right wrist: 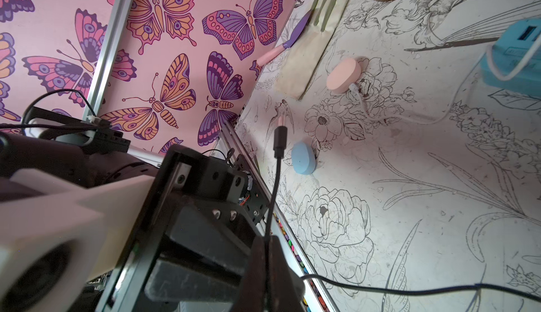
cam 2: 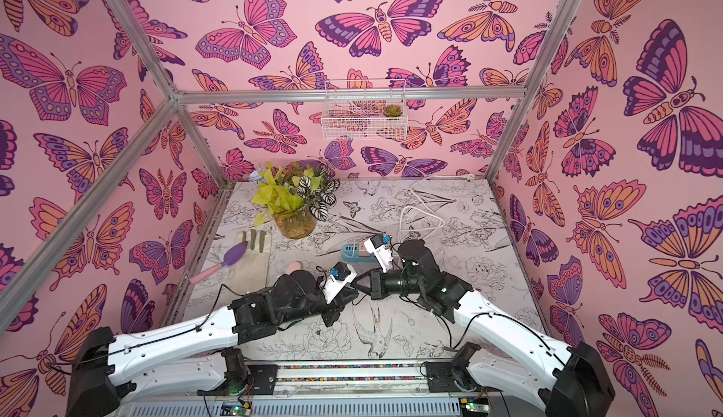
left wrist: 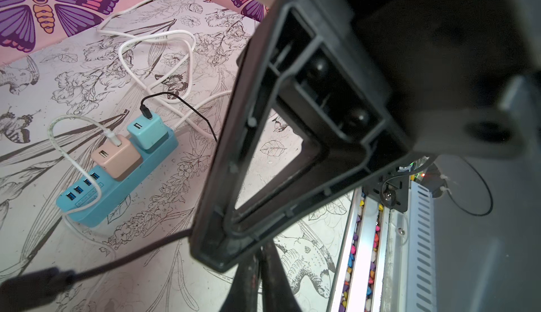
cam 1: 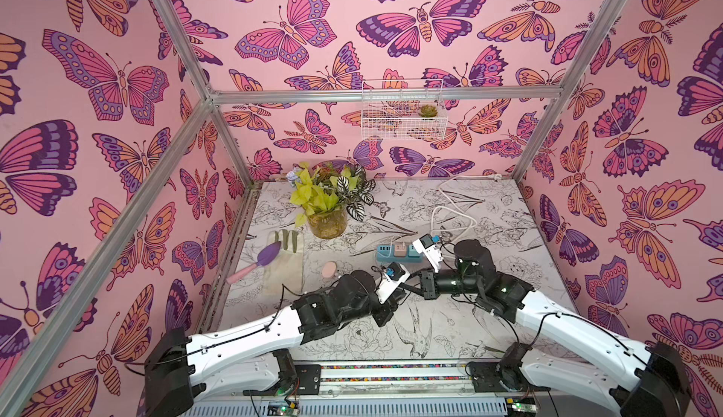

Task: Charge the bluetooth headset
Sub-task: Adjust the charging cable.

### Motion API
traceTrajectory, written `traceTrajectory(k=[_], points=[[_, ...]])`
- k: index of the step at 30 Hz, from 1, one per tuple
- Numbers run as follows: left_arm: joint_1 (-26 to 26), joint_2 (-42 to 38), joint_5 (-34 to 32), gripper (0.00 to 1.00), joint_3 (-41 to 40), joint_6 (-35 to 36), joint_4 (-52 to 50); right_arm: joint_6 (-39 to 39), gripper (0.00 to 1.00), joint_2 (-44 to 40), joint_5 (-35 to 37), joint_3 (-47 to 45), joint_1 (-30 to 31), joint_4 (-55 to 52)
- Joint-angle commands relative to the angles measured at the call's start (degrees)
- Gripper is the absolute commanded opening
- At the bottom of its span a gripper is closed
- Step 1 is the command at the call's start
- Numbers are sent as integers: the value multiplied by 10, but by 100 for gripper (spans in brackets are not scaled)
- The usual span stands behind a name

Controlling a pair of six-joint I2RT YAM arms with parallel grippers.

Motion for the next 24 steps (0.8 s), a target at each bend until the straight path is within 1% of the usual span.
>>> traceTrajectory(k=[1,3,4,6,9,11,12,14,19,22,24], points=[[-3,-20,-19,37,-12,-15,6,-24,0,-18,45,12,3,-20],[-2,-26,-27,49,-17,-27,1,-34,0,-25,68,8,1,-26],[-2,-29,-29,52,-19,-32,-5,-40,0,-28,80,7,1,-32],[-2,-35,-38,55,-21,-46,-16,-49,0,-31,103,6,-2,-42],[1,-58,-60,62,-38,-70,-19,-61,0,-33,113,6,-14,-46],[6,-78,-69,64,-47,-83,-22,-70,0,-34,119,6,-23,-48],[11,-88,-77,67,-51,-95,-25,-72,0,-33,121,6,-27,-48],[27,-108,-78,67,-52,-117,-37,-76,0,-35,123,4,-34,-47],[88,-145,-41,73,-51,-176,-50,-92,0,-37,129,-4,-39,-37],[121,-160,2,76,-51,-207,-36,-97,0,-40,97,-12,-39,-12],[149,-162,36,77,-50,-233,-22,-103,0,-41,58,-18,-39,11]])
